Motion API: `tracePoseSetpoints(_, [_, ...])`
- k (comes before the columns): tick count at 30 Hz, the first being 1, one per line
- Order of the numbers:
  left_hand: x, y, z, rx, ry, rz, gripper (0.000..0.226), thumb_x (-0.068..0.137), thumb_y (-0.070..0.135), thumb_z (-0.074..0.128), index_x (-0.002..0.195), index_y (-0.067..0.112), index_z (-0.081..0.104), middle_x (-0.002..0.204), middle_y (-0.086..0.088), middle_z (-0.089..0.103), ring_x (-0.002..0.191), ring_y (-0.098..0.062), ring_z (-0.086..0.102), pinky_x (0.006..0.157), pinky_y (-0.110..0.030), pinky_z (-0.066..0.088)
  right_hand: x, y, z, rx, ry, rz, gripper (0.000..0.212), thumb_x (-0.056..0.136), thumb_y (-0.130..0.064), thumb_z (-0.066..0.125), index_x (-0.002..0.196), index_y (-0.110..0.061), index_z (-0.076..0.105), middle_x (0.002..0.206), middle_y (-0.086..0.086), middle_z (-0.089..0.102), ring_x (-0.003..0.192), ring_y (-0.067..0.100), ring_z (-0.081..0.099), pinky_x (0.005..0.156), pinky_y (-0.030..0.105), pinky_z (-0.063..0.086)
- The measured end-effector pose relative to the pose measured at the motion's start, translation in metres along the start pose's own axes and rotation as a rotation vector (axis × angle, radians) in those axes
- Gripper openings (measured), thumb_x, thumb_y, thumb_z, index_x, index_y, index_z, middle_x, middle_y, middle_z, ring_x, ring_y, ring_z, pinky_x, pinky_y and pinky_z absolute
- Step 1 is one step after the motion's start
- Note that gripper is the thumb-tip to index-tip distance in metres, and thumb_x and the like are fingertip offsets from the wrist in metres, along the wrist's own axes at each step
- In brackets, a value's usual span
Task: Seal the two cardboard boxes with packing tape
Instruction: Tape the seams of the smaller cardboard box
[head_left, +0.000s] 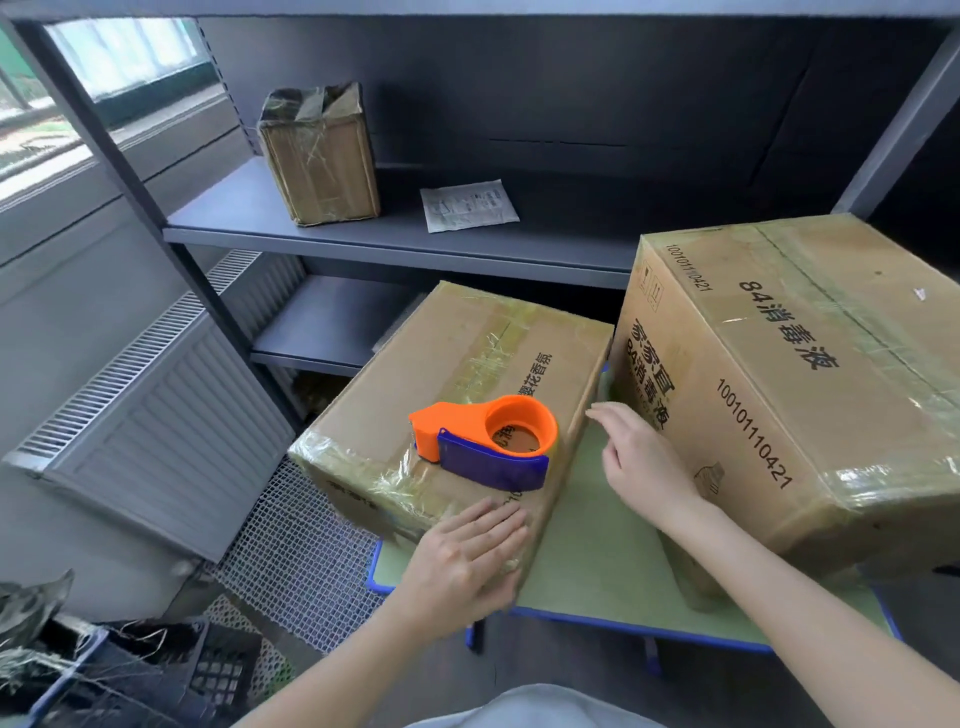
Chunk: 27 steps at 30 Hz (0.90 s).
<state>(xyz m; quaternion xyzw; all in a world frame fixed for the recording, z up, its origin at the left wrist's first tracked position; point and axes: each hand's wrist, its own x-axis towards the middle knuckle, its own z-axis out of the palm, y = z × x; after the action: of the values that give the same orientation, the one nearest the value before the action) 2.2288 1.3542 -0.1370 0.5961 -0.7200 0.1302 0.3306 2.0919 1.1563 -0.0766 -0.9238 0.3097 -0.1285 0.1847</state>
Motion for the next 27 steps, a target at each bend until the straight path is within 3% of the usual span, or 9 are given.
tracePoseSetpoints(3, [-0.027, 0.001, -0.012, 0.08, 0.037, -0.114, 0.035, 0.067, 0.014, 0.072, 0.102, 0.009, 0.073, 0.12, 0.003, 0.065, 0.119, -0.015, 0.056, 0.103, -0.048, 0.041, 0.022, -0.006, 0.011, -0.081, -0.112, -0.065, 0.056, 0.092, -0.003, 0.04, 0.146, -0.015, 0.028, 0.155, 0.001, 0.019, 0.144, 0.015, 0.007, 0.115, 0.026, 0.003])
tracePoseSetpoints(7, [-0.033, 0.002, -0.019, 0.168, 0.086, -0.209, 0.033, 0.071, 0.033, 0.076, 0.098, 0.015, 0.075, 0.115, 0.005, 0.067, 0.113, -0.017, 0.06, 0.098, -0.052, 0.044, 0.042, -0.013, 0.026, -0.242, -0.285, -0.182, 0.071, 0.091, -0.012, 0.045, 0.149, -0.025, 0.008, 0.156, -0.002, -0.005, 0.143, 0.016, -0.013, 0.115, 0.034, -0.013])
tracePoseSetpoints(12, [-0.031, -0.002, -0.025, 0.224, 0.091, -0.184, 0.027, 0.077, 0.032, 0.07, 0.093, 0.011, 0.076, 0.107, 0.0, 0.071, 0.106, -0.017, 0.065, 0.092, -0.054, 0.048, 0.037, -0.016, 0.037, -0.214, -0.275, -0.184, 0.065, 0.092, -0.016, 0.046, 0.148, -0.027, 0.015, 0.157, -0.003, 0.006, 0.144, 0.013, -0.001, 0.117, 0.034, -0.005])
tracePoseSetpoints(16, [-0.048, -0.019, -0.045, 0.177, 0.024, -0.184, 0.029, 0.077, 0.025, 0.069, 0.101, 0.01, 0.074, 0.113, 0.001, 0.069, 0.114, -0.018, 0.06, 0.1, -0.057, 0.041, 0.026, -0.03, 0.042, -0.255, -0.21, -0.205, 0.063, 0.088, -0.023, 0.048, 0.146, -0.026, 0.025, 0.155, -0.001, 0.02, 0.143, 0.016, 0.013, 0.117, 0.033, 0.002])
tracePoseSetpoints(20, [-0.069, -0.04, -0.071, 0.155, -0.087, -0.198, 0.038, 0.08, 0.022, 0.063, 0.116, 0.008, 0.067, 0.124, 0.0, 0.063, 0.123, -0.018, 0.053, 0.107, -0.052, 0.036, 0.005, -0.05, 0.05, -0.304, -0.168, -0.175, 0.065, 0.083, -0.035, 0.052, 0.144, -0.028, 0.032, 0.15, 0.001, 0.032, 0.137, 0.019, 0.025, 0.114, 0.035, 0.011])
tracePoseSetpoints(24, [-0.082, -0.052, -0.092, 0.209, -0.158, -0.289, 0.056, 0.071, 0.017, 0.05, 0.124, 0.002, 0.059, 0.132, -0.006, 0.056, 0.129, -0.024, 0.047, 0.111, -0.05, 0.029, -0.01, -0.057, 0.055, -0.283, -0.144, -0.28, 0.062, 0.079, -0.046, 0.059, 0.136, -0.023, 0.048, 0.135, 0.007, 0.05, 0.121, 0.025, 0.044, 0.106, 0.038, 0.028])
tracePoseSetpoints(27, [-0.073, -0.043, -0.087, 0.29, -0.166, -0.368, 0.055, 0.073, 0.024, 0.051, 0.122, 0.001, 0.061, 0.129, -0.008, 0.058, 0.124, -0.027, 0.051, 0.112, -0.046, 0.03, -0.003, -0.046, 0.044, -0.3, -0.17, -0.283, 0.068, 0.083, -0.064, 0.045, 0.139, -0.026, 0.041, 0.137, 0.002, 0.046, 0.124, 0.02, 0.039, 0.107, 0.035, 0.026])
